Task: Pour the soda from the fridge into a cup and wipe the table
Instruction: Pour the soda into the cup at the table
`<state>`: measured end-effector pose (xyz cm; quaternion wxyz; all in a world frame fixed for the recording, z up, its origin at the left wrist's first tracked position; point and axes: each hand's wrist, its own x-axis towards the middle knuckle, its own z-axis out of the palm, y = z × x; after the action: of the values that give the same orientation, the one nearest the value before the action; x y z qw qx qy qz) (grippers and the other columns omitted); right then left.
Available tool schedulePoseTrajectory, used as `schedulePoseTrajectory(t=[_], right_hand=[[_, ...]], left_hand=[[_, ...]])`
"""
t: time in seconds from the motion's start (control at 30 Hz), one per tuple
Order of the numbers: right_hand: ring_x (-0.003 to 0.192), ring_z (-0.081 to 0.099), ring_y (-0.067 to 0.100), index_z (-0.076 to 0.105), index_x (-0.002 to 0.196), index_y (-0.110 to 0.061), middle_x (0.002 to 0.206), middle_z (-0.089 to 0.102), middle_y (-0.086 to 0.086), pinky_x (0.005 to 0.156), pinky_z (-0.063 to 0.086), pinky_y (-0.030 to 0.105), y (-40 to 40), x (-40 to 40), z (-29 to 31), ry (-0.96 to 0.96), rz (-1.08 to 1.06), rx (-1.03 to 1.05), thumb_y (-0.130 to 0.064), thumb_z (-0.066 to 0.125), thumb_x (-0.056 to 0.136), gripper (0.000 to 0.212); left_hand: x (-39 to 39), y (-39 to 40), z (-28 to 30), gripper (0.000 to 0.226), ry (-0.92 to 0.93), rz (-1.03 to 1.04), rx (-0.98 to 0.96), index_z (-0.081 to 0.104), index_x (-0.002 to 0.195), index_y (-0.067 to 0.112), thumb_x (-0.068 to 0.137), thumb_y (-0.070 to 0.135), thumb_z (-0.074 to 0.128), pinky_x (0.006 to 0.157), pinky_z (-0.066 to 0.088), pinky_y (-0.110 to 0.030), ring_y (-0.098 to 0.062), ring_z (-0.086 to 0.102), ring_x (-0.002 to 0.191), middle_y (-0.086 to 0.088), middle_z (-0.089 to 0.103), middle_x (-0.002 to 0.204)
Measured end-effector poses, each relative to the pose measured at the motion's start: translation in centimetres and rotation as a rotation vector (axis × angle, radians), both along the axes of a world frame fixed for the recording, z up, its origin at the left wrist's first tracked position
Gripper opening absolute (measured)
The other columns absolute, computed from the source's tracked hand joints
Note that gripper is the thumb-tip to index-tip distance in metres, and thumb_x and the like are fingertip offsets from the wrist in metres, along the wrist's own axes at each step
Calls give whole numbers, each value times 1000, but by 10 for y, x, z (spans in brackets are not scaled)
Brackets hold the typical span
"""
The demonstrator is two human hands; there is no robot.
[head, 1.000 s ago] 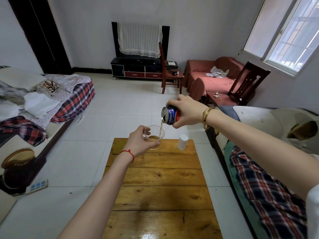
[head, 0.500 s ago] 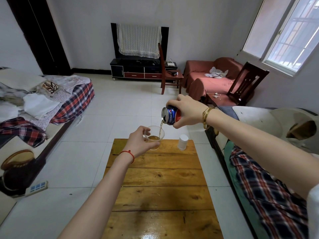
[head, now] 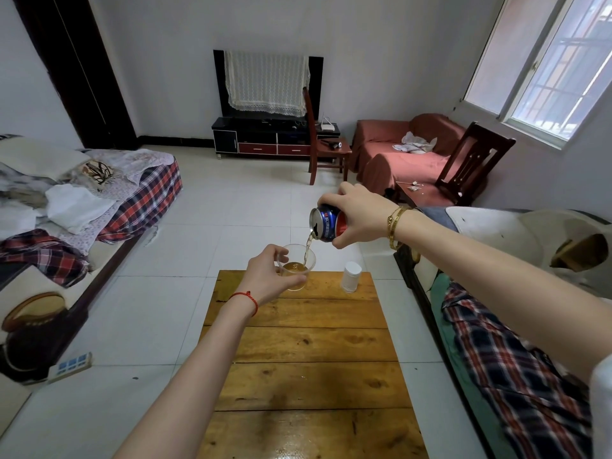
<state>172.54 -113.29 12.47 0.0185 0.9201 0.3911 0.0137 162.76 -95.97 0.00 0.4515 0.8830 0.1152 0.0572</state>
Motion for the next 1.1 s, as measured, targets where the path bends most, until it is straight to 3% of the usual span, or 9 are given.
schedulePoseTrajectory(t=[0.17,0.3,0.37,0.57,1.1], right_hand=[[101,43,21,42,132,-28,112,43,4,77,49,32,-1,1,1,0,9,0,-43,76,69,73],[100,41,20,43,131,-28,108,40,2,73,43,30,-3,3,2,-6,12,4,-43,76,69,72],[99,41,21,43,131,-28,107,39,1,73,44,31,-3,4,2,-10,15,4,-44,76,69,72],[101,41,20,42,132,-28,113,43,4,78,49,33,-4,5,3,-15,13,-11,-44,76,69,73],[98,38,18,43,131,-29,116,44,4,71,41,29,-10,12,2,-58,19,-30,-46,76,69,72]], left_hand=[[-1,-1,3,71,-1,3,-7,48,132,14,73,35,83,59,46,-10,-24,59,114,-2,58,130],[1,-3,3,71,-8,12,2,48,132,14,74,35,83,69,47,-13,-25,59,116,-3,58,130],[2,-3,4,71,-6,8,3,48,132,14,74,35,82,67,48,-13,-25,58,117,-3,58,131],[5,-4,4,72,-14,13,3,48,132,14,73,36,83,89,52,-31,-26,58,115,-4,58,131],[7,-14,6,71,-14,16,23,48,133,13,75,34,82,87,49,-27,-25,58,115,-4,58,131]])
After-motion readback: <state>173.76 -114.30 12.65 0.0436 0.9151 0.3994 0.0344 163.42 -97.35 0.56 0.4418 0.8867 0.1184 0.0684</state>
